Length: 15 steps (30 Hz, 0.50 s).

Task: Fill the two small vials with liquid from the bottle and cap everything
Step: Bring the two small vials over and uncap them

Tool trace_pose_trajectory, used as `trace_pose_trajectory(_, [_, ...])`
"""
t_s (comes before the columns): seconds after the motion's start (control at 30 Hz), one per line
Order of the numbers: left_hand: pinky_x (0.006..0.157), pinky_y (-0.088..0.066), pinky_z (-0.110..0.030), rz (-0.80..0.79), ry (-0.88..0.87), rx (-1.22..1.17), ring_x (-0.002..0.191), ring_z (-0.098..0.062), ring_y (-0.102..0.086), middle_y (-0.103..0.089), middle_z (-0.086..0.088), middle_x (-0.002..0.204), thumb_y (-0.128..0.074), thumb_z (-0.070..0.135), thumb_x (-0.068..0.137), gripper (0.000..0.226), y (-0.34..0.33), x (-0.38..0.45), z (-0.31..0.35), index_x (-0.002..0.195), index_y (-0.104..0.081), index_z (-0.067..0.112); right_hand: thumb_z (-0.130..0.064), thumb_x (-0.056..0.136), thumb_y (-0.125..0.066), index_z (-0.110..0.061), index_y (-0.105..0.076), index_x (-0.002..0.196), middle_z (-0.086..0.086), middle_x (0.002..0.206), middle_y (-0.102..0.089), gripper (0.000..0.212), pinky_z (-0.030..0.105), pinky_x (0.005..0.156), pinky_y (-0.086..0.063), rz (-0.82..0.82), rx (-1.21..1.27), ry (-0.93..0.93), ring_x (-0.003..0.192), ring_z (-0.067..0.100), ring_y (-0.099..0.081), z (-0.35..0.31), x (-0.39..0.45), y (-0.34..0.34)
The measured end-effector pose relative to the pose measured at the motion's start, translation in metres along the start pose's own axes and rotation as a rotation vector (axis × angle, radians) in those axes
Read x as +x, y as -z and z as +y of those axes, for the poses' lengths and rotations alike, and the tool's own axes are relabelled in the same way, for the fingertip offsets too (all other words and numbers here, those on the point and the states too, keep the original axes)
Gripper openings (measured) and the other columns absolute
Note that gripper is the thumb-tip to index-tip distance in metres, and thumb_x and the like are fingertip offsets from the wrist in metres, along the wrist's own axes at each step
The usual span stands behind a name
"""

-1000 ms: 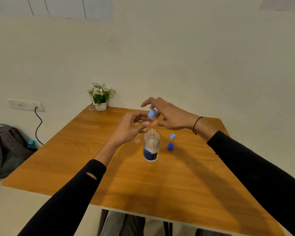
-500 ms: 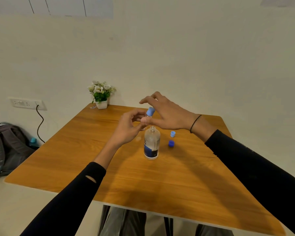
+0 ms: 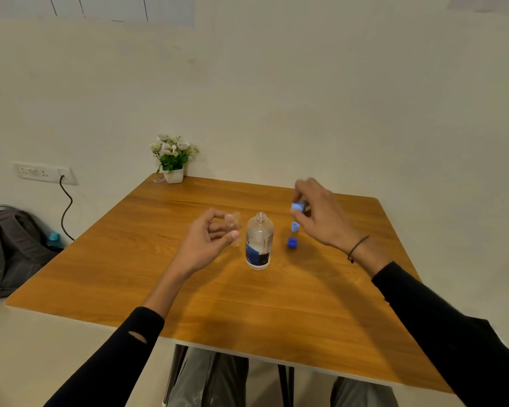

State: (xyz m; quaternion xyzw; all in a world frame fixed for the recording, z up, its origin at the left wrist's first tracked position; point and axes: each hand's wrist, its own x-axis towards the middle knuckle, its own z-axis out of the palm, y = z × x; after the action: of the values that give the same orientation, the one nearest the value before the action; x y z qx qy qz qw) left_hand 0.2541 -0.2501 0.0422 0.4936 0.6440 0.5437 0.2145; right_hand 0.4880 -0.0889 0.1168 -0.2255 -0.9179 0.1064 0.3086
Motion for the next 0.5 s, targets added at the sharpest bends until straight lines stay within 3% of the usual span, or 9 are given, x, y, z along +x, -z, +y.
trace_pose_trajectory(0.17, [0.094,-0.065,-0.031,0.031,0.159,0.083,0.099,-0.001,-0.078,-0.082,0.005,0.108,-0.088,0.015,0.087,0.037,-0.013,-0.030,-0.035,0.116,-0.066,0.019,-0.011,0.090,-0.072,-0.021,-0.052,0.083,-0.001,0.085,-0.060,0.024,0.028,0.064,-0.045,0.038,0.133,-0.418,0.078,0.018,-0.058,0.037,-0.077,-0.061])
trace_pose_trajectory(0.33, [0.079,-0.061,-0.015,-0.011,0.177,0.169,0.099,0.004,-0.074,-0.078,0.012,0.108,-0.087,0.021,0.089,0.037,-0.020,-0.039,-0.046,0.118,-0.064,0.025,-0.013,0.093,-0.075,-0.019,-0.061,0.086,-0.005,0.098,-0.051,0.017,0.022,0.075,-0.049,0.052,0.145,-0.473,0.087,0.008,-0.057,0.036,-0.110,-0.091])
trace_pose_trajectory(0.5, [0.090,-0.062,-0.028,-0.014,0.160,0.195,0.104,-0.004,-0.075,-0.078,0.009,0.112,-0.086,0.026,0.089,0.041,-0.020,-0.041,-0.050,0.121,-0.061,0.029,-0.018,0.092,-0.077,-0.022,-0.053,0.098,-0.003,0.108,-0.046,0.025,0.029,0.076,-0.056,0.014,0.066,-0.455,0.087,0.009,-0.054,0.035,-0.106,-0.095])
